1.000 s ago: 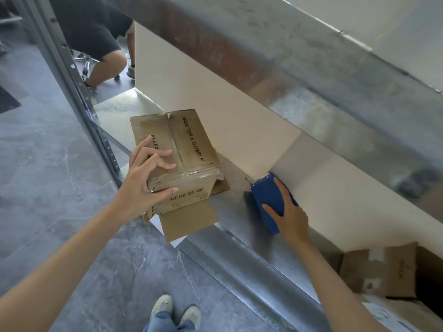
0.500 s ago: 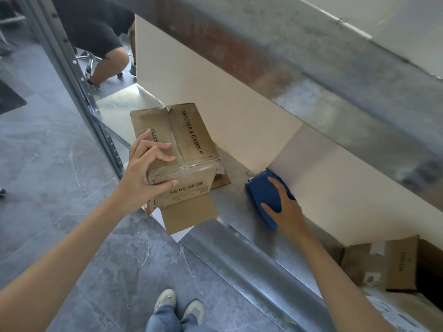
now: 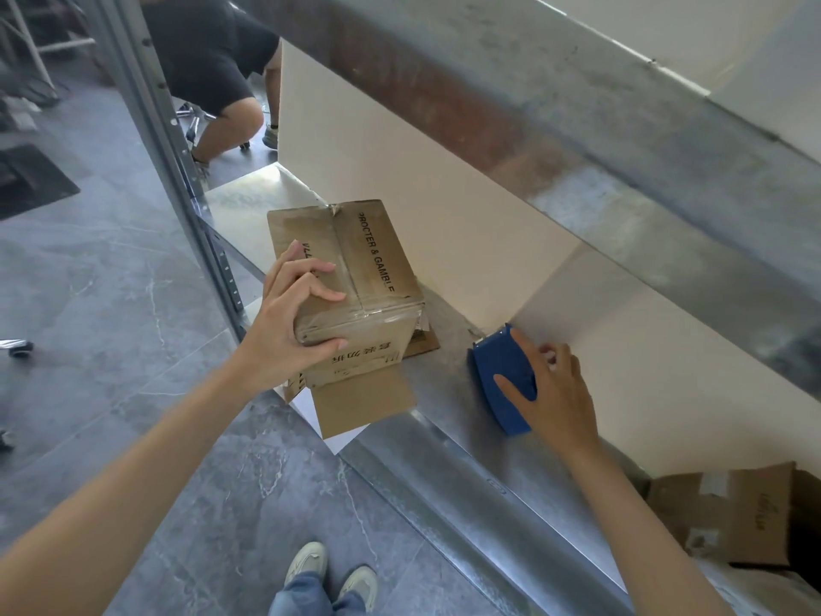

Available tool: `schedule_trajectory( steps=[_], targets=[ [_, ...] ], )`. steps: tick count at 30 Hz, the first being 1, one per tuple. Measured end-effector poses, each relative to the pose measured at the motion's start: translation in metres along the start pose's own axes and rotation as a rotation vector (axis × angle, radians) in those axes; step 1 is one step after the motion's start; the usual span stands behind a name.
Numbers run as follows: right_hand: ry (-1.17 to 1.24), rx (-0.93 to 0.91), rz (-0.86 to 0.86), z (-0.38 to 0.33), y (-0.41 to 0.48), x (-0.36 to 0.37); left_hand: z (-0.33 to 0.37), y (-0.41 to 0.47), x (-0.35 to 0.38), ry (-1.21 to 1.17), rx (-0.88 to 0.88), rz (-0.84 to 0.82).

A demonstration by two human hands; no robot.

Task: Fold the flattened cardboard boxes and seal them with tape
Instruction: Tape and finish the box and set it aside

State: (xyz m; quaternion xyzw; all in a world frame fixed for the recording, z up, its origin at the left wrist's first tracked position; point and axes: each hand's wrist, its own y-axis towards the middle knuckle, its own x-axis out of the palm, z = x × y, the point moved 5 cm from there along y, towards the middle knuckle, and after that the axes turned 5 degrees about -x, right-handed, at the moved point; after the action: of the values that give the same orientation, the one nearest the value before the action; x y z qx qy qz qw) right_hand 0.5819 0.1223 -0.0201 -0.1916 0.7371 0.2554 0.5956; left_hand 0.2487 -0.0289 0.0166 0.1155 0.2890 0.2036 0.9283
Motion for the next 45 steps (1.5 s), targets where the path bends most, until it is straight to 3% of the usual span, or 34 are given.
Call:
schedule_trajectory(
  steps=[9,12,15,22,36,45],
  targets=[
    [0.624,-0.372,-0.043,-0.139,0.069,-0.026,-0.001,0.001,0.006,-0.054,-0.037,0.043],
    [0.669,-0.494,-0.129,-0.168,0.082,-0.018,0.002,0.000,0.006,-0.062,-0.035,0.049],
    [0.622,-0.545,-0.087,-0.172,0.087,-0.012,0.005,0.000,0.004,-0.041,-0.040,0.060],
    [0.591,-0.552,-0.026,-0.169,0.090,-0.008,-0.003,-0.017,-0.006,-0.027,-0.084,0.181],
    [0.543,-0.541,-0.096,-0.170,0.091,-0.012,-0.013,-0.020,0.012,-0.106,-0.130,0.048],
    [0.678,-0.385,-0.006,-0.177,0.086,-0.017,0.004,-0.019,0.001,-0.245,-0.275,0.232]
  ],
)
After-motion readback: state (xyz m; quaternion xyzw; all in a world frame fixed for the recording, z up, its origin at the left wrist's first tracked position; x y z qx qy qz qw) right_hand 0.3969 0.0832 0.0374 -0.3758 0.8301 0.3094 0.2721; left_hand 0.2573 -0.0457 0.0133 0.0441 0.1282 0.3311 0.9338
